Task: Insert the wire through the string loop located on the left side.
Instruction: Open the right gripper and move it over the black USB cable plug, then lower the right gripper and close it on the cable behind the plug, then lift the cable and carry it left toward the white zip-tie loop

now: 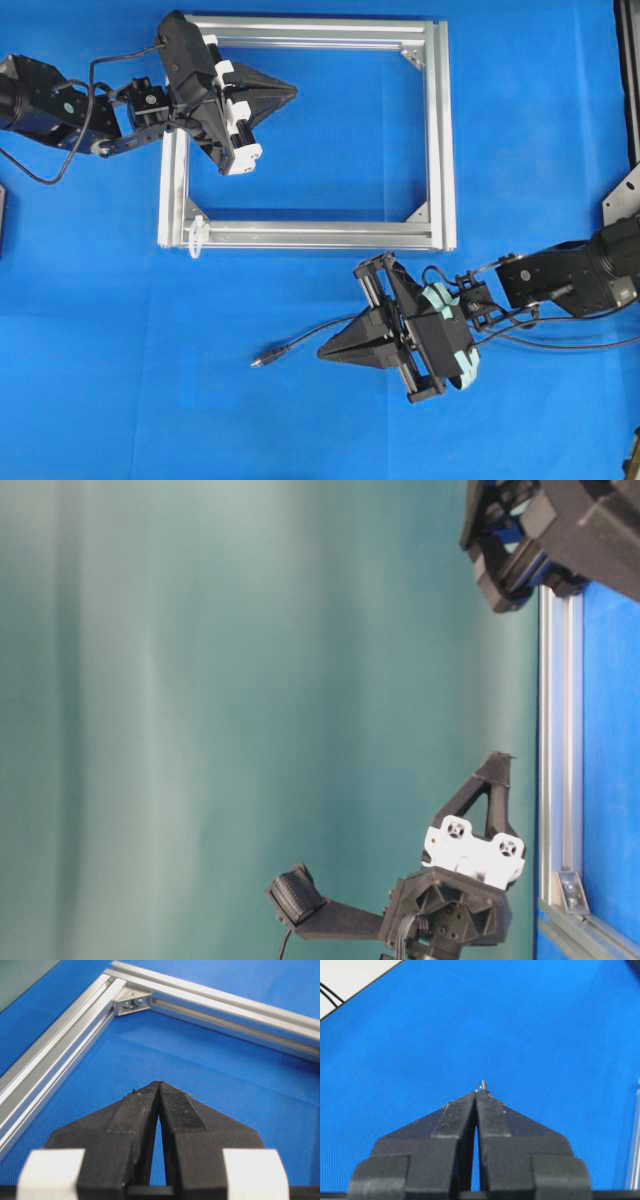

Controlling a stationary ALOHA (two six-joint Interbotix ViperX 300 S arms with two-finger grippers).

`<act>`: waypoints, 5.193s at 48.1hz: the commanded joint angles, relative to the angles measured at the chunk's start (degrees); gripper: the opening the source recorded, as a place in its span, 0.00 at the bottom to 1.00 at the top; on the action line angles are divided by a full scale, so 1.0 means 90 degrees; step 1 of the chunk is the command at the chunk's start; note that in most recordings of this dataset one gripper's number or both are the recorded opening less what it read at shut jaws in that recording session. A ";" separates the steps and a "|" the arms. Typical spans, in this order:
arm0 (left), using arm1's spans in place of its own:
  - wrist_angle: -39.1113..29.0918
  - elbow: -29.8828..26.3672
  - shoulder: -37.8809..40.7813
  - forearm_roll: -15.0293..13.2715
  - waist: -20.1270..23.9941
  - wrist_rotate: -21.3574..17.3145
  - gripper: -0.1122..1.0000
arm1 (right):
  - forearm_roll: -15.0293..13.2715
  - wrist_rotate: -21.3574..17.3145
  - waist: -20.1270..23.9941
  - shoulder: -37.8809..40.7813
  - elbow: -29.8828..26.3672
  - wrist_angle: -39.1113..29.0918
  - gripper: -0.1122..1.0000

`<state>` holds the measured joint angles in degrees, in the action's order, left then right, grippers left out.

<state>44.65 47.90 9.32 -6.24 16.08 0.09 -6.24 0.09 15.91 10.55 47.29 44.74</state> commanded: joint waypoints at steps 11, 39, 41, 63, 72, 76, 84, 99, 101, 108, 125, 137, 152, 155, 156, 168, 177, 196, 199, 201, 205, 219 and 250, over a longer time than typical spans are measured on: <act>-0.0107 -0.0088 -0.0254 0.0146 -0.0039 0.0039 0.10 | 0.0039 -0.0195 -0.0098 -0.0352 -0.0137 -0.0312 0.08; -0.0117 -0.0078 -0.0254 0.0156 -0.0039 0.0049 0.10 | 0.0098 -0.0605 -0.0107 -0.0264 -0.0205 -0.0352 0.75; -0.0117 -0.0078 -0.0254 0.0156 -0.0039 0.0039 0.10 | 0.0107 -0.0605 -0.0107 -0.0244 -0.0205 -0.0352 0.85; -0.0176 -0.0068 -0.0244 0.0156 -0.0039 0.0049 0.10 | 0.0527 -0.0625 -0.0107 0.0811 -0.0488 0.0029 0.80; -0.0234 -0.0068 -0.0244 0.0156 -0.0039 0.0049 0.10 | 0.0596 -0.0625 -0.0107 0.1289 -0.0801 0.0088 0.80; -0.0264 -0.0068 -0.0244 0.0156 -0.0039 0.0049 0.10 | 0.0605 -0.0625 -0.0107 0.1387 -0.0869 0.0078 0.80; -0.0264 -0.0068 -0.0244 0.0156 -0.0039 0.0049 0.10 | 0.0605 -0.0625 -0.0107 0.1396 -0.0850 0.0078 0.80; -0.0264 -0.0068 -0.0244 0.0156 -0.0039 0.0049 0.10 | 0.0605 -0.0615 -0.0146 0.1396 -0.0840 0.0068 0.51; -0.0264 -0.0059 -0.0244 0.0156 -0.0039 0.0049 0.10 | 0.0596 -0.0605 -0.0166 0.1396 -0.0840 0.0059 0.39; -0.0264 -0.0059 -0.0244 0.0156 -0.0039 0.0049 0.10 | 0.0596 -0.0605 -0.0195 0.1396 -0.0820 0.0059 0.12; -0.0264 -0.0059 -0.0244 0.0156 -0.0039 0.0039 0.10 | 0.0586 -0.0605 -0.0195 0.1387 -0.0811 0.0059 0.10; -0.0264 -0.0059 -0.0254 0.0156 -0.0039 0.0049 0.10 | 0.0586 -0.0605 -0.0195 0.1221 -0.0801 -0.0146 0.10; -0.0264 -0.0059 -0.0254 0.0156 -0.0039 0.0049 0.10 | 0.0576 -0.0566 -0.0205 0.0410 -0.0801 -0.0938 0.10; -0.0264 -0.0059 -0.0254 0.0156 -0.0039 0.0049 0.10 | 0.0576 -0.0566 -0.0195 0.0205 -0.0791 -0.1143 0.10; -0.0264 -0.0059 -0.0254 0.0156 -0.0039 0.0049 0.10 | 0.0586 -0.0566 -0.0195 0.0146 -0.0791 -0.1211 0.10; -0.0264 -0.0059 -0.0254 0.0156 -0.0039 0.0039 0.10 | 0.0566 -0.0508 -0.0195 -0.0576 -0.0801 -0.1885 0.10; -0.0264 -0.0059 -0.0254 0.0156 -0.0039 0.0049 0.10 | 0.0547 -0.0498 -0.0205 -0.0645 -0.0791 -0.1992 0.10; -0.0264 -0.0039 -0.0254 0.0156 -0.0049 0.0049 0.10 | 0.0547 -0.0498 -0.0195 -0.0645 -0.0771 -0.1992 0.10; -0.0264 -0.0039 -0.0254 0.0156 -0.0039 0.0049 0.10 | 0.0547 -0.0498 -0.0195 -0.0645 -0.0771 -0.1992 0.10; -0.0264 -0.0039 -0.0254 0.0156 -0.0049 0.0059 0.10 | 0.0547 -0.0498 -0.0195 -0.0645 -0.0771 -0.1992 0.10; -0.0264 -0.0029 -0.0254 0.0156 -0.0039 0.0049 0.10 | 0.0547 -0.0498 -0.0195 -0.0645 -0.0771 -0.1992 0.10; -0.0264 -0.0020 -0.0264 0.0156 -0.0039 0.0059 0.10 | 0.0547 -0.0498 -0.0195 -0.0645 -0.0771 -0.1992 0.10; -0.0264 0.0010 -0.0273 0.0156 -0.0049 0.0059 0.10 | 0.0547 -0.0508 -0.0313 -0.0645 -0.0732 -0.1992 0.10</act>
<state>41.92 48.52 8.79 -4.92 15.73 0.53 -1.23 -4.48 13.89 6.59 40.96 26.54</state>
